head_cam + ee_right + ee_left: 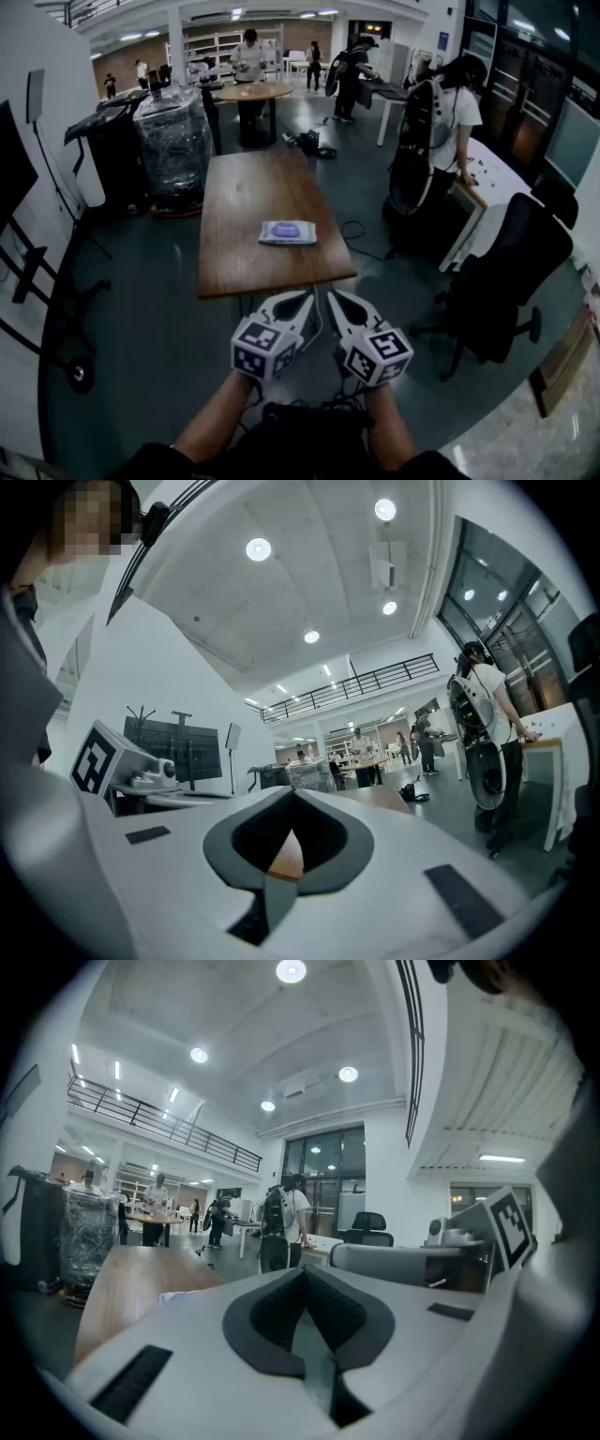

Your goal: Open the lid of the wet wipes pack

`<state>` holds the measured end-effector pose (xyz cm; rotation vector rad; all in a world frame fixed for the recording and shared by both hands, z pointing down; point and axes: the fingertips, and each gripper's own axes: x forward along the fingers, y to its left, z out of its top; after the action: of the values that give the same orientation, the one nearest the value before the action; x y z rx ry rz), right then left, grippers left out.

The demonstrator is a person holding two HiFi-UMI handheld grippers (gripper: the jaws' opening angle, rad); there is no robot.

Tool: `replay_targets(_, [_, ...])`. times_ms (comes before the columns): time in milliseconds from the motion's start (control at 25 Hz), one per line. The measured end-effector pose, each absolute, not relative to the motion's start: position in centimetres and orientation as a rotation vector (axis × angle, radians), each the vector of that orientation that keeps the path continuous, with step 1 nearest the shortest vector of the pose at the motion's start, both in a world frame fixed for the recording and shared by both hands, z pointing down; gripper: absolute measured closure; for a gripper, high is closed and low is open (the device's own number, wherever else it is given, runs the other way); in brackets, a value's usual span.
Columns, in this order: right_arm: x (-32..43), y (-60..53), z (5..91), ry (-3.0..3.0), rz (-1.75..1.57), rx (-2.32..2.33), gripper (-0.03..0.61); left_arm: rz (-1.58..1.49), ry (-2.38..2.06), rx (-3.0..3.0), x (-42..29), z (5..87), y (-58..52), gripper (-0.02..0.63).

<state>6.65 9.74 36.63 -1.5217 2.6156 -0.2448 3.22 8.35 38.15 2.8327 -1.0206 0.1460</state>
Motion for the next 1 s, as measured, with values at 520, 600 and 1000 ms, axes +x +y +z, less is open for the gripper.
replay_targets(520, [6.6,9.4,36.0,2.623,-0.221,-1.490,0.568,0.142,-1.031,2.845,3.4,37.4,7.9,0.608])
replay_targets(600, [6.6,9.2,36.1,2.630,-0.218,-1.482,0.568,0.147,-1.037,2.847,3.4,37.3,7.7,0.608])
replay_targets(1000, [6.0,7.3,36.4,2.626,-0.221,-1.524,0.568,0.142,-1.001,2.854,2.9,37.7,5.5,0.608])
